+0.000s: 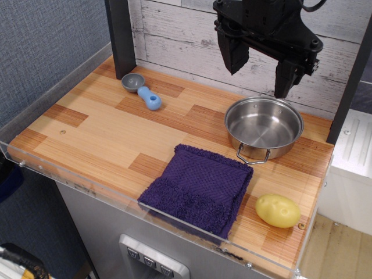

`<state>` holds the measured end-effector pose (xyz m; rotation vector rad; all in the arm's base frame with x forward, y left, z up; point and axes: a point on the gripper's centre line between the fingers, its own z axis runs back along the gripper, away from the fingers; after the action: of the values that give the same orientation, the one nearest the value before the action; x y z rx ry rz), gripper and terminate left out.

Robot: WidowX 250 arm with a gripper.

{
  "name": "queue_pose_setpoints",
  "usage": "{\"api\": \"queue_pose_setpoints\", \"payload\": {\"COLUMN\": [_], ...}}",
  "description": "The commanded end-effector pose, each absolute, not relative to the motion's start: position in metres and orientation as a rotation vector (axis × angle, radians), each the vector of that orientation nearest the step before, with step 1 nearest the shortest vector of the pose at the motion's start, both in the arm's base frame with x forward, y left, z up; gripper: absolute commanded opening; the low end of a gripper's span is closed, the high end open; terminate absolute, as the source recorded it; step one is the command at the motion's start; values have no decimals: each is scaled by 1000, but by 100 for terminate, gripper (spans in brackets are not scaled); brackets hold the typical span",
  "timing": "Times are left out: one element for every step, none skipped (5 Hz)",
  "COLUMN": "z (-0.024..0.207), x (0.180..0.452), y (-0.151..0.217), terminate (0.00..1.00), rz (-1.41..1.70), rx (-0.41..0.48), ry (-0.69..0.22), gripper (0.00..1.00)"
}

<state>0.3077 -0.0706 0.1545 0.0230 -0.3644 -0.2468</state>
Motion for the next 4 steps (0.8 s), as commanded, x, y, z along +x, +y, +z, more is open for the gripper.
{"api": "queue_pose_setpoints", "payload": {"z": [155, 143, 130, 115], "x": [308, 282, 262, 243], "y": [-71, -68, -62, -57], "terminate": [0, 0, 0, 0], "rz": [-247, -246, -252, -249], "rx": [23, -38, -28, -19], "ry": [-364, -394, -367, -340], "gripper": [100, 100, 100, 100]}}
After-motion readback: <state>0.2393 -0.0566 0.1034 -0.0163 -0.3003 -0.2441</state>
